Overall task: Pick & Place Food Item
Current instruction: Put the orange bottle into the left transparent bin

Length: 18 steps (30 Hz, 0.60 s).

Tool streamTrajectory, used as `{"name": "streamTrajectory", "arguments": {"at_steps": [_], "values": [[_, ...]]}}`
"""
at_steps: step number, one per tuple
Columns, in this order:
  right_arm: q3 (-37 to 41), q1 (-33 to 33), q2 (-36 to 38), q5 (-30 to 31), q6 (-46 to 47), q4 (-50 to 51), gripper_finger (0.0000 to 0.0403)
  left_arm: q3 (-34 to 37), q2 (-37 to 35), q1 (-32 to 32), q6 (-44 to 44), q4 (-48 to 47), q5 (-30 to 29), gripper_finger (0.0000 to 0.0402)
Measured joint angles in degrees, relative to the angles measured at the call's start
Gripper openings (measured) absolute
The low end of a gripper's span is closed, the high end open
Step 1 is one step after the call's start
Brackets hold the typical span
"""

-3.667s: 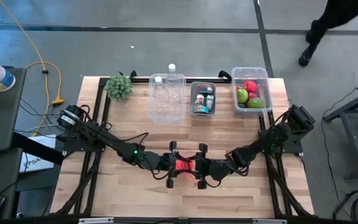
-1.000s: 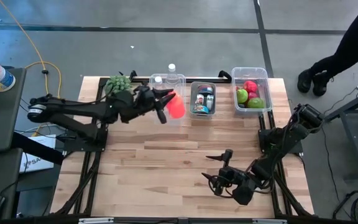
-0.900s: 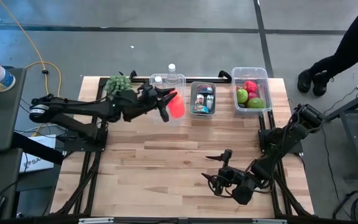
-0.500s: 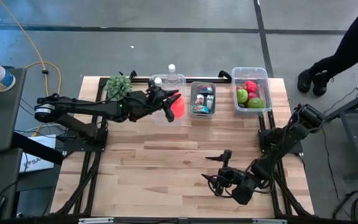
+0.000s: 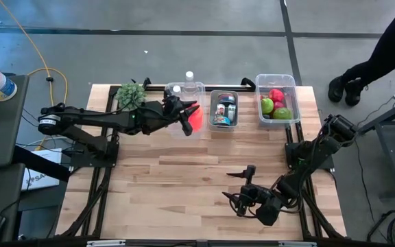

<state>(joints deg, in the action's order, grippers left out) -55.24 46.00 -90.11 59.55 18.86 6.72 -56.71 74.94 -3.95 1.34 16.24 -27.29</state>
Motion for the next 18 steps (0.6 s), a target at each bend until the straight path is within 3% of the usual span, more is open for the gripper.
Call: {"name": "streamTrajectory", "arguments": {"at_steps": [18], "values": [[0.00, -0.04, -0.04, 0.00, -0.01, 0.00, 0.0330, 0.00, 0.00, 0.02, 1.59, -1.94, 0.02, 0.0057]]}}
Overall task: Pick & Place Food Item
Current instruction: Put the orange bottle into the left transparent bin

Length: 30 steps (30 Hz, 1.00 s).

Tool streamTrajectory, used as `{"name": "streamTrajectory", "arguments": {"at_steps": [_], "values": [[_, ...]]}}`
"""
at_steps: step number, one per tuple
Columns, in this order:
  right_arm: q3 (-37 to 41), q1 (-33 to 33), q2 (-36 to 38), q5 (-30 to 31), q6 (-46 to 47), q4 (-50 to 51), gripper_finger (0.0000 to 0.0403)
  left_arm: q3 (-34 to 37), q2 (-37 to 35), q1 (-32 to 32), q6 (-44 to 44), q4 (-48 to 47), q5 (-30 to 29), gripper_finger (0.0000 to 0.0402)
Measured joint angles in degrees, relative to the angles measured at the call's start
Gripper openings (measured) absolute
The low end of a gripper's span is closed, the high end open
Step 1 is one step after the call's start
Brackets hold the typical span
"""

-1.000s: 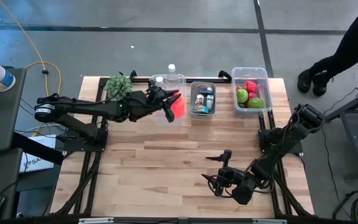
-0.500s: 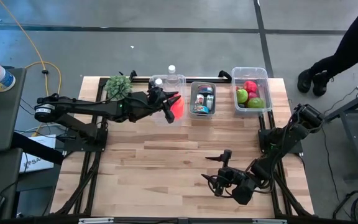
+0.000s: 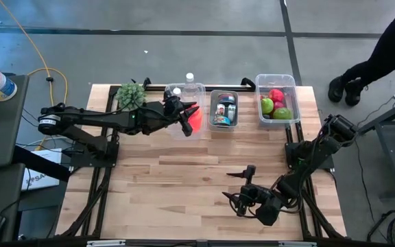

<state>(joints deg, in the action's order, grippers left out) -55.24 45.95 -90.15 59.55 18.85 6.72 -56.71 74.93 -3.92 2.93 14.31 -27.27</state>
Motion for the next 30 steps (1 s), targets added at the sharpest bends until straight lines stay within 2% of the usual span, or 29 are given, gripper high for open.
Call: {"name": "streamTrajectory", "arguments": {"at_steps": [9, 20, 30], "values": [[0.00, -0.29, 0.00, -0.11, 0.01, 0.00, 0.0330, 0.00, -0.02, 0.00, 0.14, -0.35, 0.02, 0.0059], [-0.02, -3.92, -0.02, -10.23, 0.46, 0.00, 0.0330, 0.00, -0.04, 0.02, -1.33, -2.70, 0.04, 0.0065], [-0.03, -4.13, -0.02, -10.67, 0.46, -0.01, 0.0330, -0.01, -0.04, 0.07, -3.53, -4.46, 0.13, 0.0089]]}}
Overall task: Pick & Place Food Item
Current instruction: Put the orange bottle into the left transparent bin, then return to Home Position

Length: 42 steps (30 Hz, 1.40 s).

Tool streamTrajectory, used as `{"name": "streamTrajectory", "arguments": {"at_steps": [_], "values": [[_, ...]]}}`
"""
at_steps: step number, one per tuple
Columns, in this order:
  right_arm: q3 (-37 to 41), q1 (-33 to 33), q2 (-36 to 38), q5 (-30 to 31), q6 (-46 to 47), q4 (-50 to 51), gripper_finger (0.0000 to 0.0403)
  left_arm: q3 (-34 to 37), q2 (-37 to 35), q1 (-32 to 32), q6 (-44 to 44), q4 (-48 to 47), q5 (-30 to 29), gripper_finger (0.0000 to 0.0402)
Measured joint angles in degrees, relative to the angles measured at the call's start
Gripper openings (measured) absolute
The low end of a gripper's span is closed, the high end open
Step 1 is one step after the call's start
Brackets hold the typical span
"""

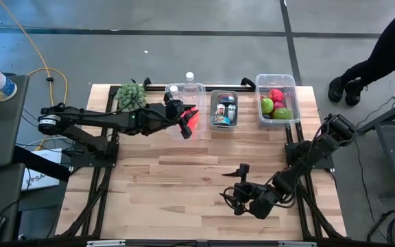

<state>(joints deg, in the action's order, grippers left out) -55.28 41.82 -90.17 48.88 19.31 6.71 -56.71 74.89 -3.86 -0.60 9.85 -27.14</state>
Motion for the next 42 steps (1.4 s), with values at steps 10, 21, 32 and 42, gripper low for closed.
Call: {"name": "streamTrajectory", "arguments": {"at_steps": [10, 21, 32, 42], "values": [[0.01, 0.00, 0.00, -0.02, 0.04, 0.01, 0.0330, 0.00, 0.00, -0.02, -1.11, -0.02, 0.02, 0.0106], [0.01, 0.04, 0.00, -0.04, 0.39, 0.00, 0.0330, 0.01, 0.00, 0.62, -1.15, 0.01, 0.11, 0.0244], [0.01, 0.05, 0.00, -0.04, 0.42, 0.01, 0.0330, 0.00, 0.00, 3.12, -6.80, 2.36, 0.10, 0.0271], [0.01, 0.04, 0.00, -1.74, 0.42, -0.08, 0.0330, -0.02, -3.26, 9.26, -14.79, 3.10, 0.17, 0.0271]]}}
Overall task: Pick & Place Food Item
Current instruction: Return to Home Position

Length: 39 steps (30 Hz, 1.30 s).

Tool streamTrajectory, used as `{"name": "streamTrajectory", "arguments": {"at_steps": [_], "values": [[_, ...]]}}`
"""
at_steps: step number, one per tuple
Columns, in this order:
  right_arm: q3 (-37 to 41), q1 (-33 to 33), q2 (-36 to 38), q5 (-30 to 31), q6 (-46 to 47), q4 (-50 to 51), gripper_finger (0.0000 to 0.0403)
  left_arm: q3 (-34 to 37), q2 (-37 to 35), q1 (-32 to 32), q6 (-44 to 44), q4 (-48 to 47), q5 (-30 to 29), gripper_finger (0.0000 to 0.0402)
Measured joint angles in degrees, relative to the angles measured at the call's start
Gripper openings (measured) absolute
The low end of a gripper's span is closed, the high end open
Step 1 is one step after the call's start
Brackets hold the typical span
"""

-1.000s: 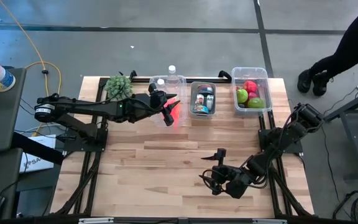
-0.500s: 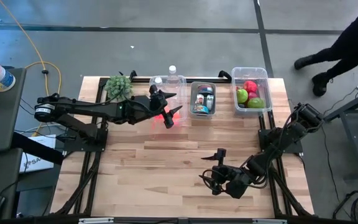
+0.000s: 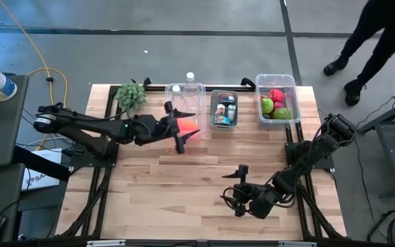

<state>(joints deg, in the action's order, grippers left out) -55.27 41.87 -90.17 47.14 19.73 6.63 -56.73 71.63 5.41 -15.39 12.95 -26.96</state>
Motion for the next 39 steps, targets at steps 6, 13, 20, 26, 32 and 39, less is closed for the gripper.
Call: {"name": "streamTrajectory", "arguments": {"at_steps": [6, 13, 20, 26, 32, 39], "values": [[0.00, -0.47, -0.06, -7.34, 1.05, -2.77, 0.0330, 0.00, -2.84, 3.01, -0.30, -5.59, -0.08, 0.0271], [0.00, -2.67, -0.13, -11.75, 2.71, -6.00, 0.0330, 0.00, -8.09, 5.89, 2.80, -14.12, -0.13, 0.0271], [0.00, -4.90, -0.14, -14.56, 1.73, -7.41, 0.0283, -0.01, -14.23, 9.75, 6.74, -22.21, -0.13, 0.0271], [0.00, -4.33, 0.05, -16.23, -1.57, -7.76, 0.0148, 0.00, -15.18, 13.41, 9.62, -30.01, 0.02, 0.0271], [0.00, -3.09, 2.66, -16.09, -5.53, -7.04, 0.0012, 0.01, -12.34, 14.32, 15.90, -32.88, 0.02, 0.0271], [0.00, -1.43, 12.11, -16.01, -7.72, 2.14, 0.0002, 0.02, -13.63, 14.30, 16.34, -32.08, -0.03, 0.0271]]}}
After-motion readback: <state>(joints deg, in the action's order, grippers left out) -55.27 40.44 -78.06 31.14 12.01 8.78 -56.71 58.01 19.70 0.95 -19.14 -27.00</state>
